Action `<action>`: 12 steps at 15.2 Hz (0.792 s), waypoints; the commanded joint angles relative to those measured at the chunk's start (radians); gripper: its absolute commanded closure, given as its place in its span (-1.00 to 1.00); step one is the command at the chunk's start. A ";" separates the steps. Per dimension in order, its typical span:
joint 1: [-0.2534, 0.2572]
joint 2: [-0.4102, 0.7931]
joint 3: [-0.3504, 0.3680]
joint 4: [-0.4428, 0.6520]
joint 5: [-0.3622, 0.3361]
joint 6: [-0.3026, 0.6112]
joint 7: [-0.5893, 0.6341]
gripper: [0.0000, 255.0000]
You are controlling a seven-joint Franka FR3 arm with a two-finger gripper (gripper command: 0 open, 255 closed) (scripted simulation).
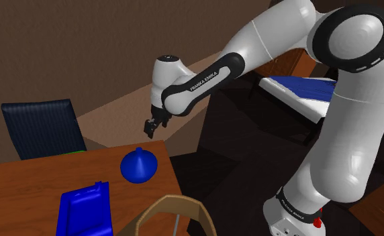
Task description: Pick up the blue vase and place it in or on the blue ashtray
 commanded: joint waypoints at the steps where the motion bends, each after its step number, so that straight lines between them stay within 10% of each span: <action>1: 0.017 0.085 -0.003 0.068 -0.021 0.013 0.018 -1.00; 12: 0.094 0.398 -0.028 0.328 -0.071 0.056 0.061 -1.00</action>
